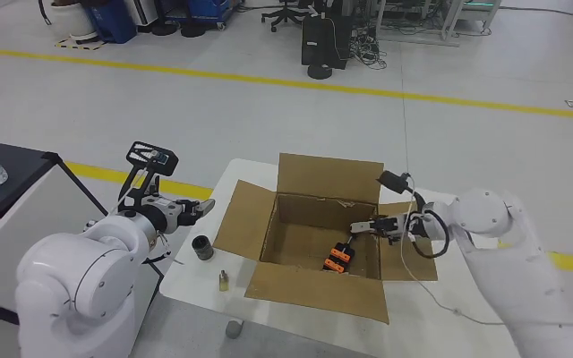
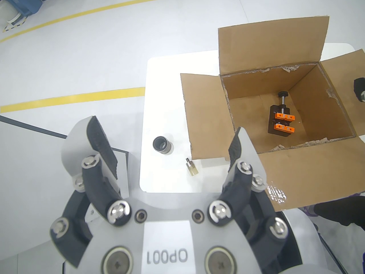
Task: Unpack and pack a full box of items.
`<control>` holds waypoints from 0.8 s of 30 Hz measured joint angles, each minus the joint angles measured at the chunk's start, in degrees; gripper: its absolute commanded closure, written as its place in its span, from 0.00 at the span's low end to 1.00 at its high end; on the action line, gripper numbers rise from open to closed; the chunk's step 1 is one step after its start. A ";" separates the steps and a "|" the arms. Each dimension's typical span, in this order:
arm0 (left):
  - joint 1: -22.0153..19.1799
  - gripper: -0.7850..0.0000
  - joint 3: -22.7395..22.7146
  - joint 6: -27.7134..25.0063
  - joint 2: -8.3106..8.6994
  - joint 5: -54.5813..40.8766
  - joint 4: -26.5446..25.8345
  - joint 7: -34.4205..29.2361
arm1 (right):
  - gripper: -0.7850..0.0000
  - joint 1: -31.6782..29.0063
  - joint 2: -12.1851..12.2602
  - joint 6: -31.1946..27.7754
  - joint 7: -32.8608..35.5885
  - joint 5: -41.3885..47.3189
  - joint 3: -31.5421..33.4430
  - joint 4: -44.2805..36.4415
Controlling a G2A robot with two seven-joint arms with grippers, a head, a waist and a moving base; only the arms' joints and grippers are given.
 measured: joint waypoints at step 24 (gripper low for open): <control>0.00 0.00 0.00 0.00 0.00 0.00 0.00 0.00 | 0.00 0.58 -0.12 -0.66 -0.68 -0.06 -0.69 0.16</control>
